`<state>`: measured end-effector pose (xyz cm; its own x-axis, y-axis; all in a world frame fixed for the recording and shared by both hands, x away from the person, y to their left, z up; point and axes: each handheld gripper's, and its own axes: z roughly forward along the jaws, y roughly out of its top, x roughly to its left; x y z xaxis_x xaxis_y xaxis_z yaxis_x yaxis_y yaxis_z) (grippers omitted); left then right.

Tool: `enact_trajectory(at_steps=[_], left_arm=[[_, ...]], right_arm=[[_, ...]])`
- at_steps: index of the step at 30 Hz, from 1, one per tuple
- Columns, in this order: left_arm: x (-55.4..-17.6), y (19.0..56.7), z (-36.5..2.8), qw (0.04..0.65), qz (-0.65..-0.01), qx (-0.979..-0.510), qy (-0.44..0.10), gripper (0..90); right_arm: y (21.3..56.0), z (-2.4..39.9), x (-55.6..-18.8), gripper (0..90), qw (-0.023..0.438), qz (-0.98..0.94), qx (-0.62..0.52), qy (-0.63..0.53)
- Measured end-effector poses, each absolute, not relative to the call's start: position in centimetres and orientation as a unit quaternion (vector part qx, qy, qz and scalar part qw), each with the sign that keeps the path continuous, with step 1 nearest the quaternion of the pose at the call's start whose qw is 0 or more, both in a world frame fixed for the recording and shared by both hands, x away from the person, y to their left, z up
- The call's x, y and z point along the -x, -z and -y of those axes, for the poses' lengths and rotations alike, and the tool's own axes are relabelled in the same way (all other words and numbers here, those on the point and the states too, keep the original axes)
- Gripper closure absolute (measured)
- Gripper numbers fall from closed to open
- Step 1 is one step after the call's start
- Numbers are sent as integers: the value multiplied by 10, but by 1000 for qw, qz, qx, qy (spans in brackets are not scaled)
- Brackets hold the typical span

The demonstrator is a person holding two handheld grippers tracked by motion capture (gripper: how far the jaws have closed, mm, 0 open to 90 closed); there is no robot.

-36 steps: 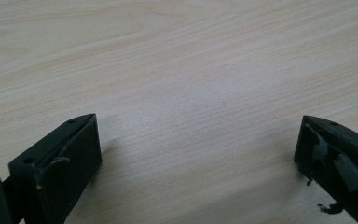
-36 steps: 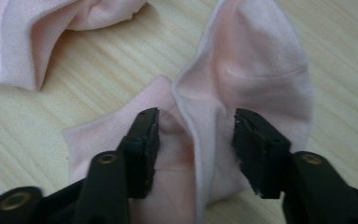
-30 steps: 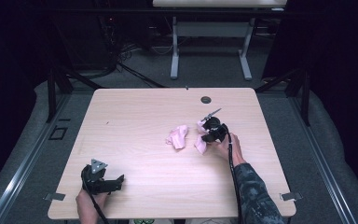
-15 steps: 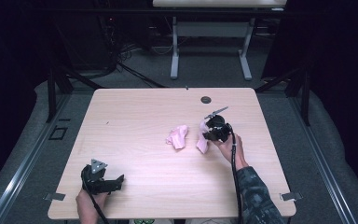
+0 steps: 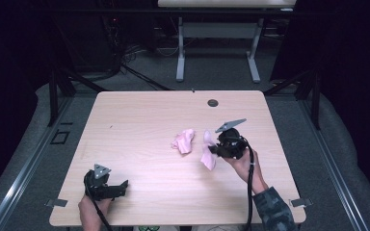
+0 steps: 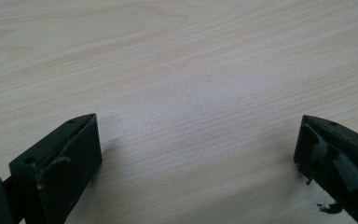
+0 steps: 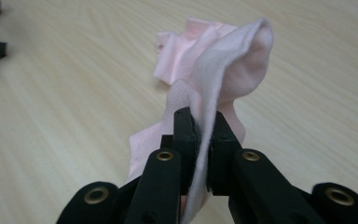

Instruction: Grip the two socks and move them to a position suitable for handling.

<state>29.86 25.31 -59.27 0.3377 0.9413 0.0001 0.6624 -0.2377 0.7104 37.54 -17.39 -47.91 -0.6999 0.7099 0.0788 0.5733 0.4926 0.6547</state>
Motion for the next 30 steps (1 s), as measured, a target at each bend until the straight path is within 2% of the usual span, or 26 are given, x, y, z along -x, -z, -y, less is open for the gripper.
enact_trajectory(at_steps=[16,24,30], left_arm=[[-299,593,-253,315,-533,-753,-223,6],[-299,593,-253,315,-534,-753,-223,6],[-299,593,-253,315,-533,-753,-223,6]], right_arm=[[513,156,-302,845,37,-885,-321,-334],[544,152,-289,842,15,-898,-315,-306],[553,150,-284,820,26,-903,-313,-293]])
